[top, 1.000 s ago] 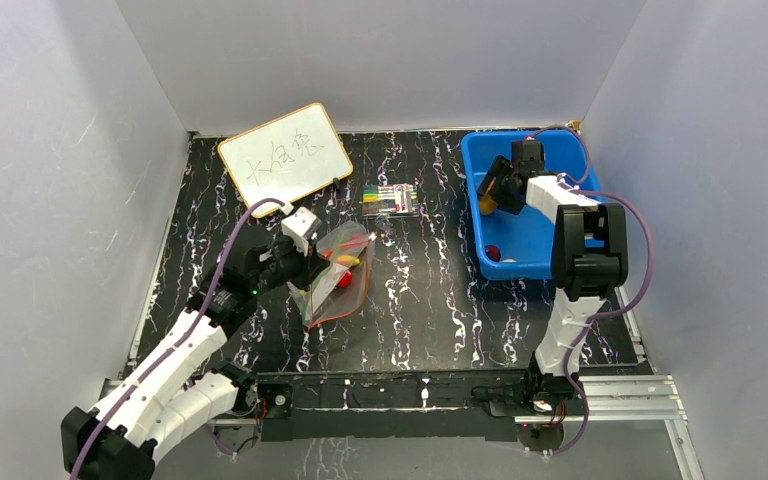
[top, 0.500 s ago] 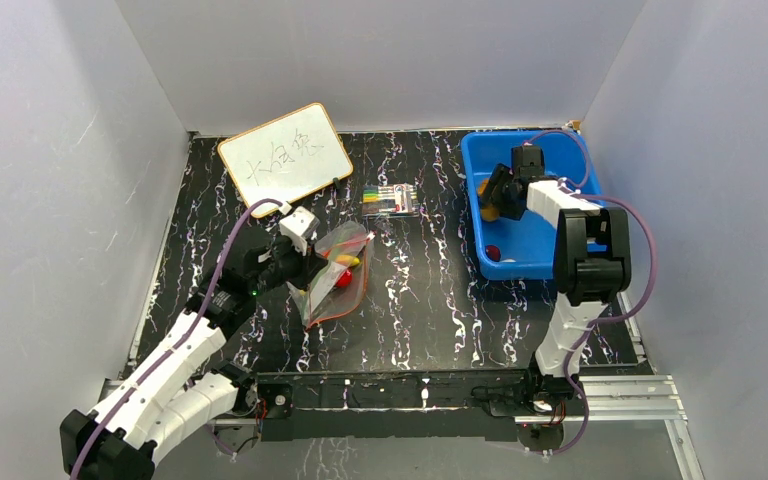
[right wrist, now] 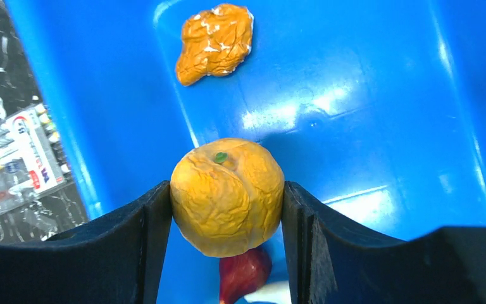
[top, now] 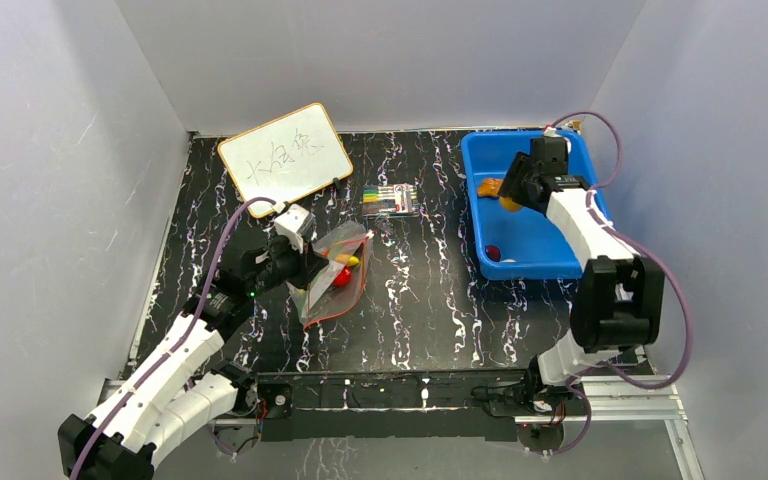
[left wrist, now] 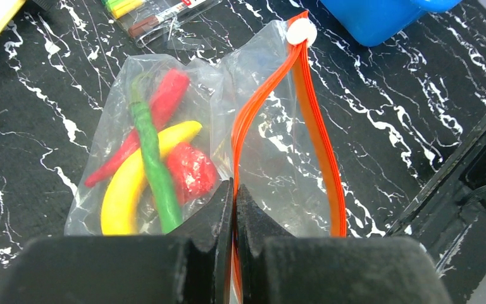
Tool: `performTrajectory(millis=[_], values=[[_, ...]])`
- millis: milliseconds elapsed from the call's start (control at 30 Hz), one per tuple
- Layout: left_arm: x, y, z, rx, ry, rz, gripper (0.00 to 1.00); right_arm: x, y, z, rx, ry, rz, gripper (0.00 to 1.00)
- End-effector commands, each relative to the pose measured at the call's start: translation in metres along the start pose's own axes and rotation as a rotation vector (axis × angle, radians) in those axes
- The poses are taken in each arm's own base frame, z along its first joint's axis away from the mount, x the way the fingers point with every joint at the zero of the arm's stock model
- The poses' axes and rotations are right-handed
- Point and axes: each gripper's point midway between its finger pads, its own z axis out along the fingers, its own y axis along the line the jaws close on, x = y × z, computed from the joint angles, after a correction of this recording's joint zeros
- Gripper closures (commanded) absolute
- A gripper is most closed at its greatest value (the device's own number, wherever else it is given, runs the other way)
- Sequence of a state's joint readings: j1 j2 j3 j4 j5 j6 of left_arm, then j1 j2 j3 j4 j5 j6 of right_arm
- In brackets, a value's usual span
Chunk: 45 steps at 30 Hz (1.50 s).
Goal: Place the food in the zip-top bag and seal the zipper
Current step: Pick up the fake fruit from the bin, then place the fake fruit in the zipper food storage bag.
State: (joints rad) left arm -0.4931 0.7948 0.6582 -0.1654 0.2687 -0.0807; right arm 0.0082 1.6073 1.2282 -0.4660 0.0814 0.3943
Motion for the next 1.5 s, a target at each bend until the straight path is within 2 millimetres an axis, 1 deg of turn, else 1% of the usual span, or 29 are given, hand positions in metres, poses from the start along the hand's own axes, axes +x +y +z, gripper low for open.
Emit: performTrajectory(millis=[0,133,267,367,400,467,533,600,700,833,933,1033,1167,1233,1300,1400,1467], values=[[-0.024,-0.008,-0.005,0.012,-0.059,-0.062,1.00,-0.020,-0.004,-0.036,0.005,-0.090,-0.015,0.67],[-0.030,0.000,-0.002,-0.041,-0.064,-0.120,1.00,-0.024,0.007,-0.062,-0.037,-0.115,-0.045,0.67],[-0.035,0.005,0.001,-0.080,-0.039,-0.157,1.00,-0.033,0.026,-0.093,-0.104,-0.156,-0.075,0.67],[-0.043,0.004,0.002,-0.073,-0.052,-0.164,1.00,-0.031,0.045,-0.109,-0.159,-0.174,-0.105,0.67],[-0.047,0.003,0.002,-0.069,-0.063,-0.168,1.00,-0.025,0.055,-0.114,-0.182,-0.170,-0.128,0.66],[-0.054,0.001,0.001,-0.065,-0.078,-0.177,1.00,-0.015,0.069,-0.122,-0.214,-0.156,-0.158,0.66],[-0.057,0.000,0.001,-0.057,-0.082,-0.182,1.00,-0.005,0.083,-0.132,-0.258,-0.149,-0.187,0.66],[-0.057,0.000,0.004,-0.059,-0.083,-0.189,1.00,0.004,0.098,-0.142,-0.307,-0.147,-0.208,0.66],[-0.057,0.000,0.007,-0.055,-0.077,-0.201,1.00,0.014,0.121,-0.157,-0.383,-0.137,-0.233,0.66],[-0.064,-0.003,0.007,-0.044,-0.088,-0.223,1.00,0.024,0.150,-0.182,-0.476,-0.139,-0.251,0.65],[-0.072,-0.007,0.007,-0.022,-0.109,-0.236,1.00,0.040,0.175,-0.202,-0.594,-0.112,-0.265,0.65],[-0.074,-0.009,0.006,-0.014,-0.106,-0.249,1.00,0.058,0.196,-0.222,-0.697,-0.096,-0.271,0.65],[-0.075,-0.009,0.005,-0.024,-0.093,-0.251,1.00,0.075,0.229,-0.258,-0.891,-0.070,-0.240,0.65],[-0.079,-0.008,0.003,-0.036,-0.094,-0.257,1.00,0.086,0.247,-0.277,-0.989,-0.044,-0.230,0.64],[-0.084,-0.012,0.000,-0.020,-0.101,-0.260,1.00,0.096,0.263,-0.291,-1.058,-0.021,-0.222,0.64],[-0.088,-0.017,-0.002,0.006,-0.117,-0.293,1.00,0.106,0.280,-0.302,-1.112,-0.022,-0.209,0.64],[-0.090,-0.023,-0.003,0.032,-0.114,-0.307,1.00,0.113,0.289,-0.302,-1.124,-0.013,-0.212,0.64]])
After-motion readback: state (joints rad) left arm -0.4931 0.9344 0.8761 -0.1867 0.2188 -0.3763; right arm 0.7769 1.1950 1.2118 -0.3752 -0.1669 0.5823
